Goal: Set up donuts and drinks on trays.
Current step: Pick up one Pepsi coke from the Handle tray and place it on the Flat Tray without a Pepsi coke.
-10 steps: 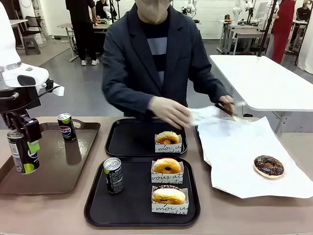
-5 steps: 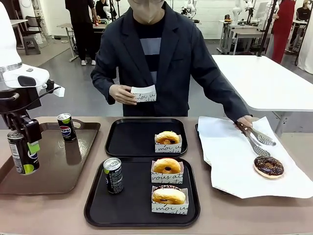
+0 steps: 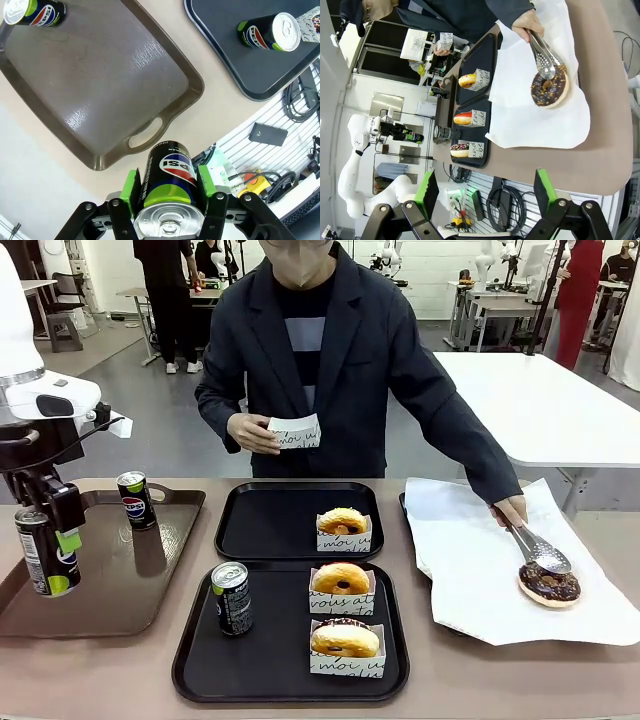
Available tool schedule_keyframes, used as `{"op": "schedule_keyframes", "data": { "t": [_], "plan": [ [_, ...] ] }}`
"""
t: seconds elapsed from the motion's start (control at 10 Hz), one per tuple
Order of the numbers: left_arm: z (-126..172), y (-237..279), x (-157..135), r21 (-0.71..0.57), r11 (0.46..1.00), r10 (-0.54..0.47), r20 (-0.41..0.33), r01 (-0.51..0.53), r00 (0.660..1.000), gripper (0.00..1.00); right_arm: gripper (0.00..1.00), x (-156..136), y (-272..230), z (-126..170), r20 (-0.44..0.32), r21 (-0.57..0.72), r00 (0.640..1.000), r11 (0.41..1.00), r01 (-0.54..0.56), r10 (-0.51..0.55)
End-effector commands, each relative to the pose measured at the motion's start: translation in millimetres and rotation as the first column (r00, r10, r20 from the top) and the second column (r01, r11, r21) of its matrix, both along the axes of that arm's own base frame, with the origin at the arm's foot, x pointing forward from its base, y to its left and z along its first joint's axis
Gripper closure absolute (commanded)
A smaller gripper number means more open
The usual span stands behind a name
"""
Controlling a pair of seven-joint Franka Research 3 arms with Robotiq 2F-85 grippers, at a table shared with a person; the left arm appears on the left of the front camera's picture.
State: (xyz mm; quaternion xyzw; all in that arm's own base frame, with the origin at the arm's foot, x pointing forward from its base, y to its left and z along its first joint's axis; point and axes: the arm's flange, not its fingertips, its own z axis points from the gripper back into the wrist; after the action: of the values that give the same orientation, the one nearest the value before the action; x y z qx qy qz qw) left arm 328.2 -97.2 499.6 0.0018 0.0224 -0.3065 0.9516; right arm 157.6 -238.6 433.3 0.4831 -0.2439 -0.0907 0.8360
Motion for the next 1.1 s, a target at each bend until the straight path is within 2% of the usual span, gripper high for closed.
{"op": "schedule_keyframes", "data": {
  "t": [0.0,0.1,0.4,0.8,1.0],
  "plan": [
    [2.4,-3.7,5.3,0.020,0.999,-0.034,0.005,0.034,0.999,0.43,0.00,3.1,-0.2,2.7,0.038,0.021,0.999,1.000,0.001,-0.001],
    [8.3,-8.7,12.5,0.025,0.998,-0.050,0.010,0.050,0.999,0.43,0.00,3.1,-0.2,2.7,0.038,0.021,0.999,1.000,0.001,-0.001],
    [19.2,-30.9,28.4,0.025,1.000,-0.017,0.098,0.015,0.995,0.43,0.00,3.1,-0.2,2.7,0.038,0.021,0.999,1.000,0.001,-0.001],
    [38.5,-69.2,60.9,0.028,0.999,-0.018,0.091,0.015,0.996,0.43,0.00,3.1,-0.2,2.7,0.038,0.021,0.999,1.000,0.001,-0.001],
    [40.4,-80.5,72.7,-0.027,1.000,-0.009,0.092,0.011,0.996,0.43,0.00,3.1,-0.2,2.7,0.038,0.021,0.999,1.000,0.001,-0.001]
  ]
}}
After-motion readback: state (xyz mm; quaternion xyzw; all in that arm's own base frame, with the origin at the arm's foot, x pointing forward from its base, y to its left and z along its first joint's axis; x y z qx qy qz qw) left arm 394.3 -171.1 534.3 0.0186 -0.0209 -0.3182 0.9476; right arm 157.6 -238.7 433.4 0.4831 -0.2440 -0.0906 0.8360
